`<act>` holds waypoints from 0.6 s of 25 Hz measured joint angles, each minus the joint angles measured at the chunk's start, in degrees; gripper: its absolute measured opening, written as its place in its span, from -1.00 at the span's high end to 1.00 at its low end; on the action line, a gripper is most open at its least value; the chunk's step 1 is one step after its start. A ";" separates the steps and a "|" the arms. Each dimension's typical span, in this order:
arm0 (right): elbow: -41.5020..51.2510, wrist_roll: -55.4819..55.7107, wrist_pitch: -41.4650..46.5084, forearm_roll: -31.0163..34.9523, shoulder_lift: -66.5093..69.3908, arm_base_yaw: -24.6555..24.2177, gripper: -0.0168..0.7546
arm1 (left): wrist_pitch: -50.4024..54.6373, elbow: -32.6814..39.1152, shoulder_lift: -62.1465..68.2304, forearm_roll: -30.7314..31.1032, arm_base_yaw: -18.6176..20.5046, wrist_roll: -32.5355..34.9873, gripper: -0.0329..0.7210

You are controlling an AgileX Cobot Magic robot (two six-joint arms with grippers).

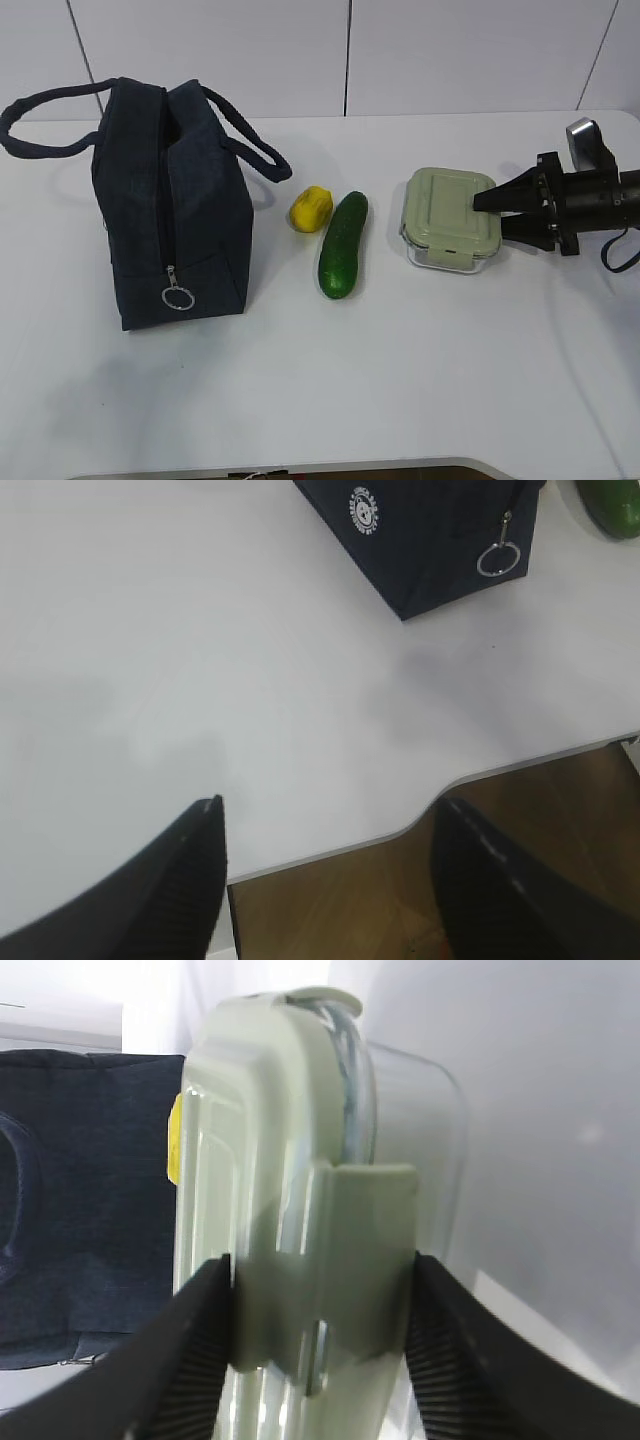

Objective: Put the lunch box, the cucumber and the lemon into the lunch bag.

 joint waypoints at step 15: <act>0.00 2.96 0.00 -0.18 0.00 0.08 -0.09 | 0.13 -9.55 10.35 -4.29 0.00 -0.10 -0.32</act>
